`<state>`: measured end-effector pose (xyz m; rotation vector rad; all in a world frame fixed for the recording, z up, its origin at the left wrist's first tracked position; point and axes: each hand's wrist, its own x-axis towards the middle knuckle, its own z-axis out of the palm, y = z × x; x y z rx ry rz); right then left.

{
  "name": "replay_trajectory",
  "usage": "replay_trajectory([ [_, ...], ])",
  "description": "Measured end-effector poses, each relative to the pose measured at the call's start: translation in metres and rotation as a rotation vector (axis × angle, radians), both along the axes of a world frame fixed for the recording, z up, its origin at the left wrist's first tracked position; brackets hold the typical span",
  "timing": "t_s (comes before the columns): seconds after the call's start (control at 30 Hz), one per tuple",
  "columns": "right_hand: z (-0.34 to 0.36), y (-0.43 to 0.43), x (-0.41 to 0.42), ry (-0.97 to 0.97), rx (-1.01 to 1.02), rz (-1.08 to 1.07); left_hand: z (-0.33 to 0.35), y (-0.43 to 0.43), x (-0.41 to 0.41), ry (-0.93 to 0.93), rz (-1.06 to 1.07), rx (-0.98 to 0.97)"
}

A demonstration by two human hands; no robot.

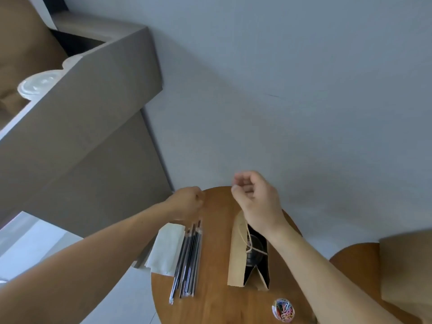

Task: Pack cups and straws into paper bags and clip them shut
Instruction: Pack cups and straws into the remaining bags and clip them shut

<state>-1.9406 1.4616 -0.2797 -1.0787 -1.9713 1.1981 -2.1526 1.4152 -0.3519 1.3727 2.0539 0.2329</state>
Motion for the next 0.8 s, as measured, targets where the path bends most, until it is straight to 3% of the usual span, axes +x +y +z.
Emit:
replay_trajectory([
  [0.13,-0.053,-0.045,-0.068,-0.179,-0.219,0.202,-0.021,-0.014,-0.041,0.032,0.071,-0.007],
  [0.23,-0.124,-0.064,-0.099,-0.359,-0.456,0.204,-0.052,-0.032,-0.068,-0.020,0.143,-0.085],
  [0.5,-0.266,-0.080,-0.151,-0.693,-0.517,0.095,-0.145,-0.058,-0.111,-0.163,0.247,-0.215],
  [0.8,-0.327,-0.092,-0.180,-0.850,-0.543,0.024,-0.190,-0.071,-0.124,-0.321,0.425,-0.259],
])
